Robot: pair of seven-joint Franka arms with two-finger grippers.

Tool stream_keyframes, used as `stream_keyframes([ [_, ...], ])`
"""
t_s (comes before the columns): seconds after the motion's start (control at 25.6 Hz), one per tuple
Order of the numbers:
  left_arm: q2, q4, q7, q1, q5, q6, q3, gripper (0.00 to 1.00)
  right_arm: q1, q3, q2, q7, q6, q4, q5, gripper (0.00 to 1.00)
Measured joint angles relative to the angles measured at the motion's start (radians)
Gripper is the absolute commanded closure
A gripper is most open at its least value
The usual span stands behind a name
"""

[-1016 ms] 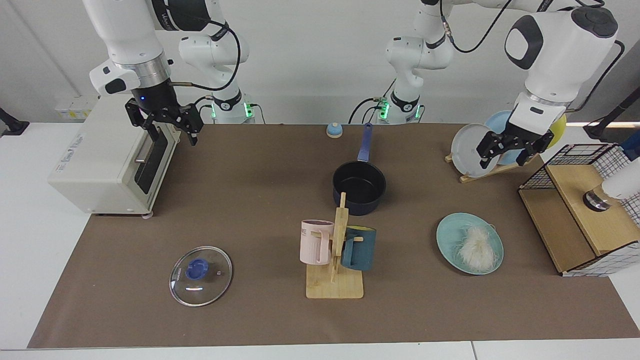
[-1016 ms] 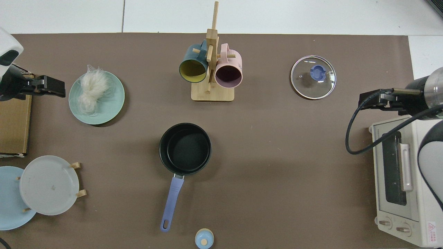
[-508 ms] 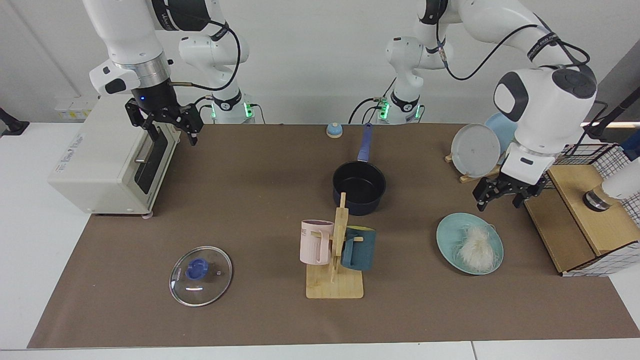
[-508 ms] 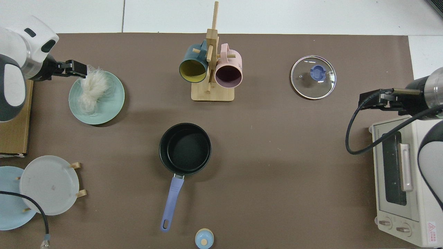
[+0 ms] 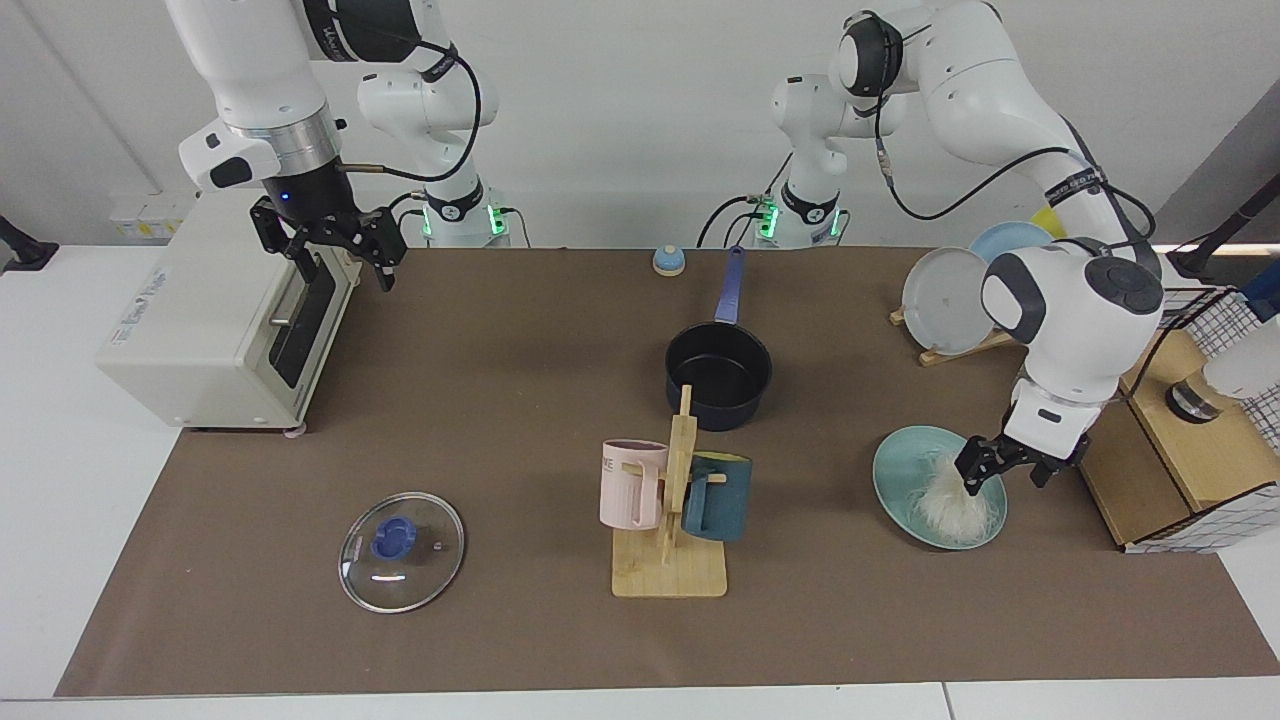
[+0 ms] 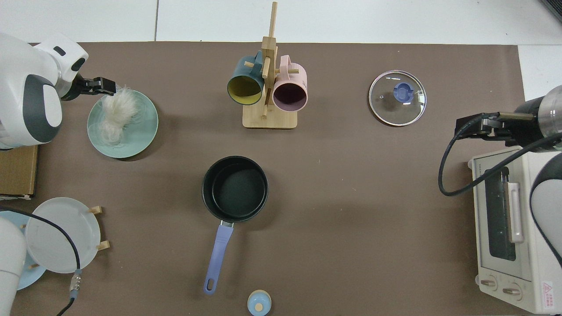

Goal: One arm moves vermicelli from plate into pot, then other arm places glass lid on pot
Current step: 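Reach the left gripper to the vermicelli on the teal plate, then grasp the white vermicelli with the left gripper and lift it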

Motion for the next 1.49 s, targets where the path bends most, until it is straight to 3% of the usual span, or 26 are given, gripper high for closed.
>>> stream_keyframes([
  [0.23, 0.043, -0.003, 0.0, -0.003, -0.01, 0.03, -0.007, 0.0, 0.0, 0.0, 0.0, 0.0, 0.0, 0.0, 0.0, 0.0],
  [0.9, 0.06, -0.089, 0.035, -0.024, -0.011, 0.081, -0.016, 0.01, 0.0, 0.0, 0.0, 0.0, 0.0, 0.0, 0.0, 0.0],
  [0.94, 0.068, -0.094, 0.05, -0.024, -0.011, 0.103, -0.015, 0.05, 0.0, 0.0, 0.0, 0.0, 0.0, 0.0, 0.0, 0.0],
  [0.98, 0.078, -0.098, 0.063, -0.023, -0.011, 0.126, -0.015, 0.17, 0.0, 0.0, 0.0, 0.0, 0.0, 0.0, 0.0, 0.0],
  [1.06, 0.099, -0.101, 0.082, -0.022, -0.013, 0.156, -0.015, 0.88, 0.0, 0.0, 0.0, 0.0, 0.0, 0.0, 0.0, 0.0],
  [1.09, 0.108, -0.101, 0.088, -0.022, -0.013, 0.166, -0.015, 1.0, 0.001, 0.0, 0.0, 0.0, 0.0, 0.0, 0.0, 0.0],
  [1.49, 0.106, -0.092, 0.104, -0.023, -0.02, 0.166, -0.012, 1.0, 0.0, -0.001, 0.0, 0.0, 0.0, 0.0, 0.0, 0.0],
])
